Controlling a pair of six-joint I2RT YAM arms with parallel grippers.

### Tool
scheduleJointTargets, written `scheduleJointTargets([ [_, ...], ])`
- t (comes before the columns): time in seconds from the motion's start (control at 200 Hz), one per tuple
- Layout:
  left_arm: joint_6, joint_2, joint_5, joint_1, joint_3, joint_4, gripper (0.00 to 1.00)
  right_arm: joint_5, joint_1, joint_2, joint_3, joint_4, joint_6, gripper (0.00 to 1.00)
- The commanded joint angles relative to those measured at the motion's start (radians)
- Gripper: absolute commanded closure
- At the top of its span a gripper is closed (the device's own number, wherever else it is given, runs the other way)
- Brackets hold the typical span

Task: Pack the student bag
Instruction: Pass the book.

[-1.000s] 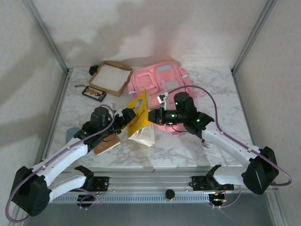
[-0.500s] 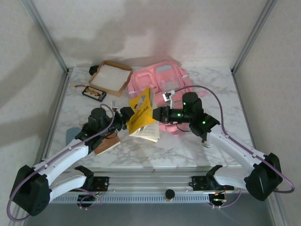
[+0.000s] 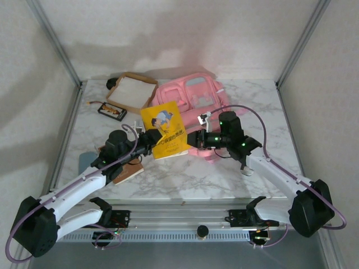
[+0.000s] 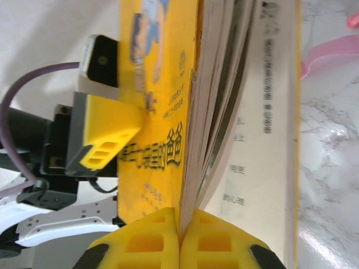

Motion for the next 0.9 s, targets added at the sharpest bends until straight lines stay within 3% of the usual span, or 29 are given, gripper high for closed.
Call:
scheduleJointTargets([
  [0.0, 0.000, -0.035, 0.042, -0.018, 0.032, 0.112, 0.77, -0.005, -0.011, 0.012, 0.001, -0.074, -0.087, 0.98],
  [0.075, 0.017, -0.029, 0.041, -0.018, 0.041, 0.090, 0.86, 0.016, -0.013, 0.010, 0.008, -0.096, -0.105, 0.94],
  [0.155, 0.011, -0.019, 0.043, -0.018, 0.047, 0.095, 1.00, 0.010, -0.015, 0.003, 0.009, -0.098, -0.110, 0.75],
  [0.205, 0.012, -0.011, 0.048, -0.019, 0.056, 0.100, 1.00, 0.014, -0.021, -0.002, 0.015, -0.116, -0.120, 0.66],
  [0.431, 0.013, 0.046, 0.094, -0.062, 0.119, 0.198, 1.00, -0.105, -0.155, -0.069, -0.037, -0.038, -0.052, 0.02],
  [0.656, 0.050, 0.140, 0.100, -0.131, 0.209, 0.231, 1.00, -0.228, -0.162, -0.037, -0.051, 0.171, 0.119, 0.01],
  [0.771, 0.098, 0.180, 0.089, -0.131, 0.233, 0.165, 1.00, -0.245, -0.162, -0.072, -0.040, 0.206, 0.150, 0.02],
  [0.896, 0.178, 0.210, 0.034, -0.133, 0.264, 0.036, 1.00, -0.223, -0.169, -0.110, -0.044, 0.188, 0.147, 0.25],
])
